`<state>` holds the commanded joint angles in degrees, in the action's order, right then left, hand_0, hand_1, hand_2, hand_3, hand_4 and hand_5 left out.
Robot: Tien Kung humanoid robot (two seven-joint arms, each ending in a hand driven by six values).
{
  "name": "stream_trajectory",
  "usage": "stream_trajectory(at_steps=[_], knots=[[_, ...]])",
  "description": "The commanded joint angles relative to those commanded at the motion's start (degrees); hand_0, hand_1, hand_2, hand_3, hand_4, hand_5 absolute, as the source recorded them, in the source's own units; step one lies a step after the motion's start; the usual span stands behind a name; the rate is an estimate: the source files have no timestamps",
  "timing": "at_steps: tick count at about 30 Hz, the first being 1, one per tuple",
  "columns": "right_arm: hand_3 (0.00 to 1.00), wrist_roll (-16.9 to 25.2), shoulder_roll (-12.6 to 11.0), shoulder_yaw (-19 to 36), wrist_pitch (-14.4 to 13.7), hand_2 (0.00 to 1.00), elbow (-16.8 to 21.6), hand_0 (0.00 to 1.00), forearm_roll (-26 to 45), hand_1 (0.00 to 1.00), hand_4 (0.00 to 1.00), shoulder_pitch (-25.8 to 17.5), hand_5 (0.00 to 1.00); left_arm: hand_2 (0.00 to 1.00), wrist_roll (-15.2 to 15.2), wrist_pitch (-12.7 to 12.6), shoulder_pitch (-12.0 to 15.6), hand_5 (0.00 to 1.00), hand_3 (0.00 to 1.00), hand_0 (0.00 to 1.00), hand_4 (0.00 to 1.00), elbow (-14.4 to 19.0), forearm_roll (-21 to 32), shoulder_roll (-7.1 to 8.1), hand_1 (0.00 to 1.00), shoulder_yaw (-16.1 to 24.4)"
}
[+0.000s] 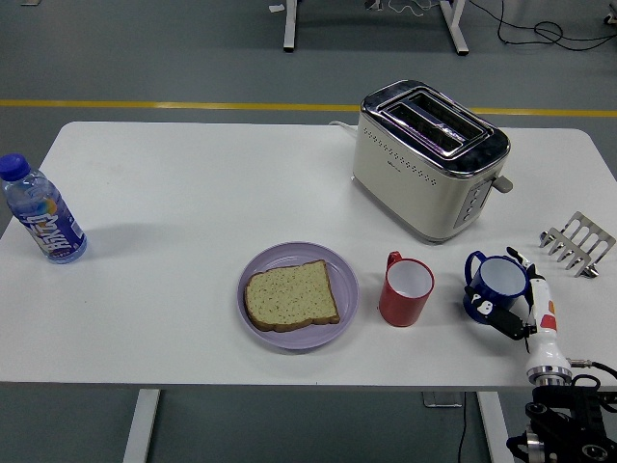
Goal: Pick up the cup,pour liquid into bread,place the cup on the desk
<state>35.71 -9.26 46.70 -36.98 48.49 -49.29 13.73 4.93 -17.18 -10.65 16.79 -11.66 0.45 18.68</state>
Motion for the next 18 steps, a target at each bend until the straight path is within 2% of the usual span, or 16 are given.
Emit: stream_trajectory(at_steps=[1, 2, 18], knots=[[0.914, 0.03, 0.0, 0.02, 0.0, 0.86, 0.0, 0.766, -0.03, 0.706, 0.85, 0.01, 0.002, 0.695, -0.02, 0.01, -0.01, 0.998, 0.549, 0.685, 0.253, 0.0, 0.06, 0.0, 0.692, -0.04], [0.941, 0.07, 0.01, 0.06, 0.0, 0.894, 0.01, 0.813, -0.09, 0.741, 0.859, 0.03, 0.002, 0.695, -0.05, 0.01, -0.03, 0.998, 0.549, 0.684, 0.253, 0.0, 0.14, 0.01, 0.692, -0.07], [0.982, 0.03, 0.0, 0.45, 0.0, 0.921, 0.18, 0.861, -1.13, 0.788, 0.876, 0.2, 0.002, 0.695, -0.27, 0.02, -0.27, 0.998, 0.55, 0.686, 0.253, 0.01, 0.86, 0.08, 0.692, -0.47]])
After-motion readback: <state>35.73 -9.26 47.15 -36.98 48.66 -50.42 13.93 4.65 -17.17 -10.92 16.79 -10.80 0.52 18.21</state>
